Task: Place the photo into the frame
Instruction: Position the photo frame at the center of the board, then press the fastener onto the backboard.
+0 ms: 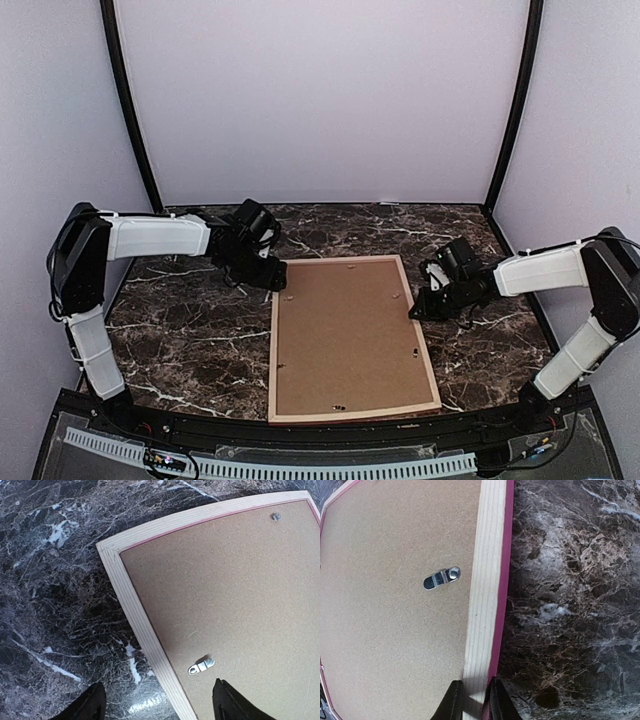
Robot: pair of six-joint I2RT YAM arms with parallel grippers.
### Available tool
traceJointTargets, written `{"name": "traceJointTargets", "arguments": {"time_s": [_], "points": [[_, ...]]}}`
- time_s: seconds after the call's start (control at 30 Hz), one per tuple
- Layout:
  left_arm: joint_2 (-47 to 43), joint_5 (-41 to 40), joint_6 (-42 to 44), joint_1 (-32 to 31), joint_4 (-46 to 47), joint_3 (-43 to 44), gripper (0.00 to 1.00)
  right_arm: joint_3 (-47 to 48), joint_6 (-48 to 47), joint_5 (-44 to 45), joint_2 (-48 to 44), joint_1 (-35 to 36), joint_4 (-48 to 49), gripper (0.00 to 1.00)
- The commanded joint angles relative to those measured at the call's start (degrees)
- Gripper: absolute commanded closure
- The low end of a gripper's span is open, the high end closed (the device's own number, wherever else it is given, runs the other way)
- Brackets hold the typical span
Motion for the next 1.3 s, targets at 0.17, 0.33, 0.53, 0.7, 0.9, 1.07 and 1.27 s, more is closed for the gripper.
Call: {"name": "traceJointTargets", "arguments": {"time_s": [0.17, 0.33, 0.53, 0.7, 0.9, 1.07, 1.27], "points": [[4.3, 5.0, 2.7, -0.1, 1.0, 1.8, 0.23, -1.0, 0.1, -0.5, -0.8, 0.6, 1.2, 0.82], [6.0, 6.1, 3.3, -0.1, 1.4, 1.9, 0.23, -1.0, 0.1, -0.8, 0.0, 0.6, 1.8, 0.82], [7.6, 6.0, 3.5, -0.1, 1.5, 2.7, 0.24, -0.9, 0.3, -1.2, 0.5, 0.6, 2.3, 0.82], [8.9, 5.5, 3.1, 0.0, 2.0, 3.2, 0.29, -0.7, 0.2, -1.1, 0.5, 0.6, 2.0, 0.82], [10.0, 5.1, 1.4, -0.1, 1.8, 3.7, 0.40, -0.8, 0.2, -1.3, 0.9, 0.6, 2.3, 0.82], [10.7, 5.3, -0.8, 0.0, 2.5, 3.3, 0.50, -0.9, 0.2, -1.5, 1.4, 0.6, 2.8, 0.82], [11.6, 7.1, -2.6, 0.1, 2.8, 3.3, 0.61, -1.1, 0.0, -1.7, 1.7, 0.6, 3.1, 0.82]]}}
